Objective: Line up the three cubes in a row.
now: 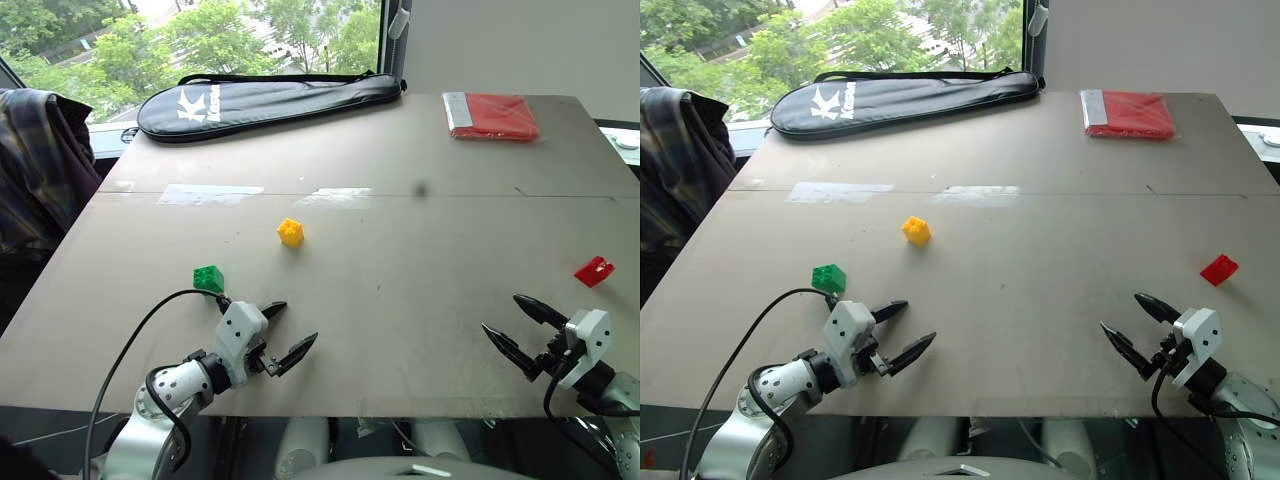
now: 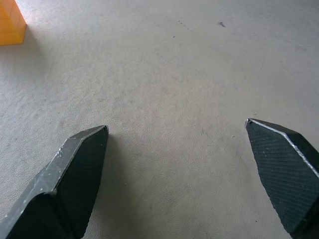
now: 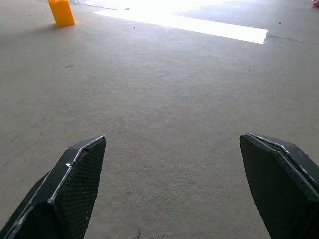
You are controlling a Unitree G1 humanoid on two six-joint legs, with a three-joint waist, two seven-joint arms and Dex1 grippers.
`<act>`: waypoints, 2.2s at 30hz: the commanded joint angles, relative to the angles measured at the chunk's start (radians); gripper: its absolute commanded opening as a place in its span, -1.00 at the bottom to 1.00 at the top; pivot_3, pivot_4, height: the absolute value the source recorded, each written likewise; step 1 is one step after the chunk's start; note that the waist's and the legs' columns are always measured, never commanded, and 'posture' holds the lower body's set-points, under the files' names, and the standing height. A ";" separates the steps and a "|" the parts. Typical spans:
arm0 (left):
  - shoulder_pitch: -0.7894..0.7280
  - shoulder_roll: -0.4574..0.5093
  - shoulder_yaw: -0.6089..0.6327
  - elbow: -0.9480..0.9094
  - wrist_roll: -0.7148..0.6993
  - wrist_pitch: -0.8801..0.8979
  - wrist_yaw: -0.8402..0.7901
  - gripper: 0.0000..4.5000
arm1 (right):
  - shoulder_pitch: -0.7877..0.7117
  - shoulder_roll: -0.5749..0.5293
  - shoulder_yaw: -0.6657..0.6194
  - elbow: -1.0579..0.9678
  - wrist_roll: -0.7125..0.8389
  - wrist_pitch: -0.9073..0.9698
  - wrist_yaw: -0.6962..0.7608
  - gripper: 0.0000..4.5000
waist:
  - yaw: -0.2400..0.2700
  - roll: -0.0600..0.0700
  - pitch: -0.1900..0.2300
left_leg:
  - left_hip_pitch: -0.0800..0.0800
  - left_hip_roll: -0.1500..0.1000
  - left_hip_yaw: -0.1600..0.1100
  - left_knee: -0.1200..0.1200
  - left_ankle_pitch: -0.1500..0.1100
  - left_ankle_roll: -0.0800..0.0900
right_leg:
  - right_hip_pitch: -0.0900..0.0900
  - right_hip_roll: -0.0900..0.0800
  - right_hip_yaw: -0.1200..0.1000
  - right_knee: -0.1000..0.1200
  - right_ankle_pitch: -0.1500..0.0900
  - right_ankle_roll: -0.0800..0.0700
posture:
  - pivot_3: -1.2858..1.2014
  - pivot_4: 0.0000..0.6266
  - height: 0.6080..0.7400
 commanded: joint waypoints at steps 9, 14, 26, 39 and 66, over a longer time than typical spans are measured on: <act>0.102 0.007 0.043 -0.108 -0.034 0.027 0.010 1.00 | -0.012 -0.035 -0.015 0.027 0.009 -0.003 0.064 0.96 | 0.000 -0.003 0.003 | 0.000 0.000 0.000 0.000 0.000 0.000 | 0.000 0.000 0.000 0.000 0.000 0.000 | 0.03 -0.52 0.52; 0.097 0.001 0.048 -0.099 -0.039 0.021 0.010 1.00 | -0.007 -0.035 -0.018 0.031 0.006 -0.007 0.073 0.96 | -0.001 -0.003 0.003 | 0.000 0.000 0.000 0.000 0.000 0.000 | 0.000 0.000 0.000 0.000 0.000 0.000 | 0.03 -0.52 0.52; 0.019 0.009 0.036 -0.092 -0.060 0.034 -0.028 1.00 | 0.011 -0.045 -0.087 0.001 0.007 0.015 0.001 0.96 | 0.001 -0.004 0.003 | 0.000 -0.001 0.000 0.000 0.000 0.000 | 0.000 0.000 0.000 0.000 0.000 0.000 | 0.03 -0.52 0.52; -0.390 0.143 -0.082 -0.201 -0.275 0.300 -0.206 1.00 | -0.063 0.109 -0.269 -0.171 -0.192 0.234 -0.656 0.96 | -0.004 -0.003 0.004 | -0.001 -0.002 0.001 0.001 0.000 0.000 | 0.000 0.002 0.002 0.001 0.001 -0.002 | 0.03 -0.52 0.52; -0.733 0.209 -0.127 -0.262 -0.372 0.483 -0.245 1.00 | -0.516 0.291 -0.192 0.177 -0.384 0.223 -1.116 -0.27 | -0.029 -0.004 0.005 | -0.001 -0.003 0.000 0.000 0.002 -0.002 | -0.002 0.005 0.003 0.006 0.002 -0.003 | 0.03 -0.52 0.52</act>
